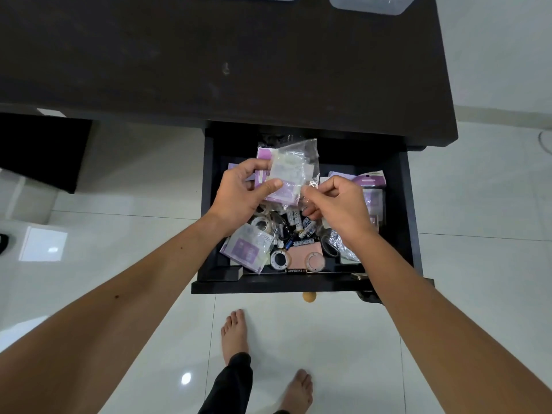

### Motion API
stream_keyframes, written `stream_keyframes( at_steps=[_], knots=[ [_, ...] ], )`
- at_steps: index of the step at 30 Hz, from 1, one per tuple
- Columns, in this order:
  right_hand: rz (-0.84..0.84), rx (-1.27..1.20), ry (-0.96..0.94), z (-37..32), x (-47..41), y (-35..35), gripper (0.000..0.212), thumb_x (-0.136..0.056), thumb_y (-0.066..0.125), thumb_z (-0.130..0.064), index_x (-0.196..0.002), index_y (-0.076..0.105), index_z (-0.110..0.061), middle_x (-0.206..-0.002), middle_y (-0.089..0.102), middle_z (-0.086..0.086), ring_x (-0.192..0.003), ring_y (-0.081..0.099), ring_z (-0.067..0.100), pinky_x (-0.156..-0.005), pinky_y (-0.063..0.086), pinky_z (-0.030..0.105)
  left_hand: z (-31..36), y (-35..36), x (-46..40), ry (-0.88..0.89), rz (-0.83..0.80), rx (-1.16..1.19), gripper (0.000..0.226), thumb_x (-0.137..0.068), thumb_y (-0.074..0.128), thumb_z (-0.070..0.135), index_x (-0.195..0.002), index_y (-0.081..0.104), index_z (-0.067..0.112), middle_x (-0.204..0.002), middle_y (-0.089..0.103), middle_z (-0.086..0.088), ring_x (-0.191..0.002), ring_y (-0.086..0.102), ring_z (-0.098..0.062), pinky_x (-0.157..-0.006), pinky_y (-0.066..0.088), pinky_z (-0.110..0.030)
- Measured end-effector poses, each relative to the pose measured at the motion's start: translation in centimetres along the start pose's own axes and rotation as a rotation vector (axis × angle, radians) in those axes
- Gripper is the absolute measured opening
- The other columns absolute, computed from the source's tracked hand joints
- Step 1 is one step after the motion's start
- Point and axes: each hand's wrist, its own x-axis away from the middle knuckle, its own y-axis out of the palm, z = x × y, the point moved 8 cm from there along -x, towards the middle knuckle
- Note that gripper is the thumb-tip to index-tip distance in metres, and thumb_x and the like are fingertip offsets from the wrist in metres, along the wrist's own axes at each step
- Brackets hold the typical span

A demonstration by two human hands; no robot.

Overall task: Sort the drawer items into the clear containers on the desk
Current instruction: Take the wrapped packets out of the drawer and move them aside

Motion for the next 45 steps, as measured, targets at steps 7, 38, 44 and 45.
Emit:
stream_keyframes(
  at_steps=[7, 38, 44, 45],
  knots=[
    [-0.124, 0.105, 0.004, 0.4, 0.5, 0.9, 0.035, -0.087, 0.085, -0.036, -0.091, 0.065, -0.009, -0.084, 0.079, 0.012, -0.062, 0.072, 0.011, -0.053, 0.055, 0.027, 0.6, -0.8, -0.1, 0.074, 0.08, 0.002, 0.043, -0.09, 0.079, 0.001, -0.124, 0.062, 0.021, -0.12, 0.075, -0.011, -0.102, 0.077, -0.026, -0.088, 0.064, -0.052],
    [-0.282, 0.168, -0.001, 2.1, 2.7, 1.9, 0.017, -0.086, 0.085, -0.01, -0.091, 0.071, -0.015, -0.088, 0.078, 0.006, -0.082, 0.073, 0.018, -0.088, 0.064, 0.048, 1.8, -1.7, 0.2, 0.137, 0.1, -0.264, 0.034, -0.103, 0.066, 0.007, -0.134, 0.068, 0.022, -0.142, 0.064, 0.007, -0.095, 0.063, 0.001, -0.081, 0.047, 0.002],
    [-0.234, 0.007, -0.026, 0.5, 3.3, -3.2, 0.011, -0.094, 0.077, -0.011, -0.099, 0.073, -0.02, -0.096, 0.075, -0.003, -0.086, 0.073, 0.011, -0.072, 0.063, 0.034, 1.4, -1.1, 0.2, 0.15, 0.062, -0.337, 0.035, -0.104, 0.062, 0.007, -0.133, 0.069, 0.025, -0.138, 0.063, 0.011, -0.128, 0.055, 0.007, -0.107, 0.04, -0.005],
    [-0.213, -0.014, -0.041, 0.3, 3.3, -3.9, 0.012, -0.094, 0.077, -0.011, -0.098, 0.074, -0.023, -0.093, 0.073, -0.005, -0.085, 0.071, 0.01, -0.07, 0.063, 0.034, 1.2, -0.9, 0.1, 0.152, 0.059, -0.343, 0.036, -0.104, 0.062, 0.006, -0.133, 0.069, 0.026, -0.138, 0.063, 0.012, -0.122, 0.057, 0.005, -0.104, 0.041, -0.004]
  ],
)
